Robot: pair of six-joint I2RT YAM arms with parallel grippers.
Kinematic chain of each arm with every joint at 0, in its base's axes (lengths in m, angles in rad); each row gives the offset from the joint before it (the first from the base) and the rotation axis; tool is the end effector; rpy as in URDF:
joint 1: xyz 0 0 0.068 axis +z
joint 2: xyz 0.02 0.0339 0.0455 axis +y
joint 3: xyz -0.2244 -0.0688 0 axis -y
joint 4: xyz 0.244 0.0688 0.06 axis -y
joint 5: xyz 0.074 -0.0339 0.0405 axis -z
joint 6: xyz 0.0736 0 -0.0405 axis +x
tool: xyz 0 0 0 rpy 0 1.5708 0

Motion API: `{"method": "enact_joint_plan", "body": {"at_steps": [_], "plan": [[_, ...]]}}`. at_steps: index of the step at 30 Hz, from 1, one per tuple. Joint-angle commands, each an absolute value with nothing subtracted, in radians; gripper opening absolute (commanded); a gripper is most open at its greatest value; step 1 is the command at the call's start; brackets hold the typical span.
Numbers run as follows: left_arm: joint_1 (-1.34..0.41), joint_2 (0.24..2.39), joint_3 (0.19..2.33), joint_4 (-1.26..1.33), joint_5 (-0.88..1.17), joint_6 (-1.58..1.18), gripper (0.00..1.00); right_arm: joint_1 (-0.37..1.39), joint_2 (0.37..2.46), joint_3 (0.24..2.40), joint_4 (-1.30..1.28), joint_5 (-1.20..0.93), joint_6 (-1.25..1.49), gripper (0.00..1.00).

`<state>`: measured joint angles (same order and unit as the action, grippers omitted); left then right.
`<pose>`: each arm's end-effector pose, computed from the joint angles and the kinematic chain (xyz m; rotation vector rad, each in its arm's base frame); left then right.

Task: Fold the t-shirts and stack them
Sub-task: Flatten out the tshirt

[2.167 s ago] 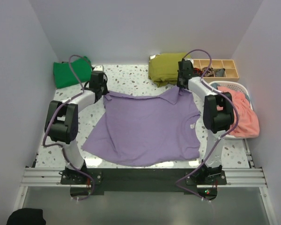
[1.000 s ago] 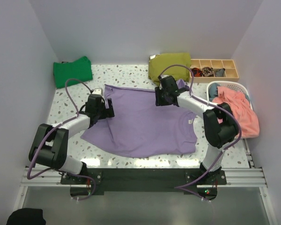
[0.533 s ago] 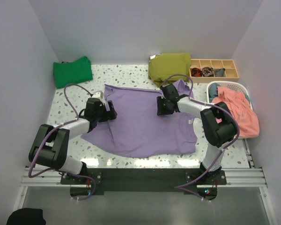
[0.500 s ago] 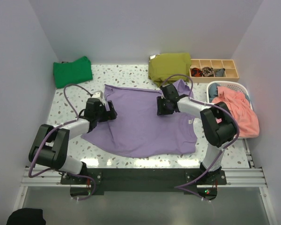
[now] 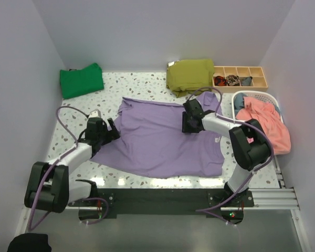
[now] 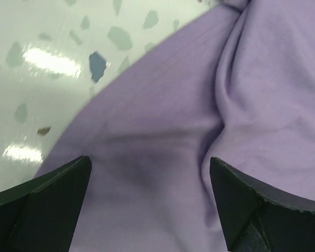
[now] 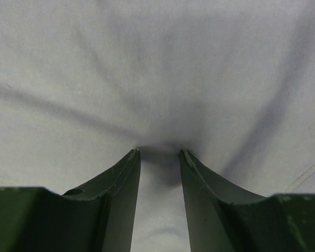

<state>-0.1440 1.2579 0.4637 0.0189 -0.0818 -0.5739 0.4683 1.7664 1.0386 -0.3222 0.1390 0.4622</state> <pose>0.2680 -0.0328 0.0919 -0.5424 2.2942 -0.2576 0.3248 0.1529 0.0887 0.0405 2.6117 0.1497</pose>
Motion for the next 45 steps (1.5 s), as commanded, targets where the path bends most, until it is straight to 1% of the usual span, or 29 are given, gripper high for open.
{"method": "enact_joint_plan", "body": {"at_steps": [1,4,6,9,11,12,14,15,20,21,24,29,32,35,37,38,40,41,45], "plan": [[-0.137,1.097,0.405,-0.168,-0.126,-0.653,1.00,0.463,1.764,0.928,-0.466,0.175,0.517,0.41],[-0.137,0.987,0.384,-0.276,-0.147,-0.670,1.00,0.466,1.724,0.899,-0.465,0.160,0.511,0.41],[-0.143,0.904,0.362,-0.296,-0.131,-0.692,1.00,0.465,1.692,0.903,-0.488,0.173,0.506,0.41],[-0.156,0.850,0.348,-0.269,-0.100,-0.698,1.00,0.465,1.646,0.928,-0.500,0.183,0.482,0.41],[-0.156,0.850,0.364,-0.198,-0.094,-0.658,1.00,0.465,1.626,0.954,-0.476,0.170,0.462,0.41],[-0.156,0.868,0.371,-0.152,-0.043,-0.632,1.00,0.466,1.612,0.966,-0.469,0.163,0.456,0.41],[-0.158,0.911,0.411,-0.028,-0.009,-0.592,1.00,0.465,1.614,1.020,-0.454,0.157,0.440,0.41],[-0.156,0.976,0.425,0.080,0.049,-0.577,1.00,0.465,1.623,1.058,-0.450,0.152,0.433,0.41],[-0.156,1.242,0.535,0.268,0.192,-0.543,1.00,0.465,1.673,1.166,-0.442,0.129,0.410,0.42],[-0.156,1.315,0.538,0.346,0.239,-0.545,1.00,0.465,1.683,1.184,-0.440,0.129,0.408,0.41],[-0.156,1.431,0.555,0.429,0.273,-0.548,1.00,0.465,1.706,1.204,-0.439,0.118,0.403,0.41],[-0.155,1.523,0.569,0.462,0.273,-0.532,1.00,0.465,1.721,1.184,-0.426,0.097,0.402,0.42],[-0.152,1.545,0.578,0.353,0.177,-0.532,1.00,0.465,1.718,1.172,-0.433,0.089,0.402,0.41],[-0.150,1.473,0.549,0.211,0.014,-0.587,1.00,0.465,1.706,1.149,-0.436,0.094,0.402,0.41],[-0.150,1.407,0.487,0.131,-0.029,-0.651,1.00,0.465,1.697,1.138,-0.442,0.095,0.397,0.42],[-0.150,1.325,0.459,0.108,-0.061,-0.679,1.00,0.465,1.695,1.135,-0.442,0.095,0.397,0.42],[-0.150,1.235,0.385,0.046,-0.078,-0.748,1.00,0.465,1.693,1.131,-0.443,0.091,0.393,0.41],[-0.152,1.148,0.364,0.023,-0.093,-0.765,1.00,0.465,1.697,1.132,-0.445,0.087,0.391,0.42],[-0.152,0.939,0.315,-0.199,-0.191,-0.814,1.00,0.465,1.706,1.143,-0.445,0.071,0.379,0.41]]}}
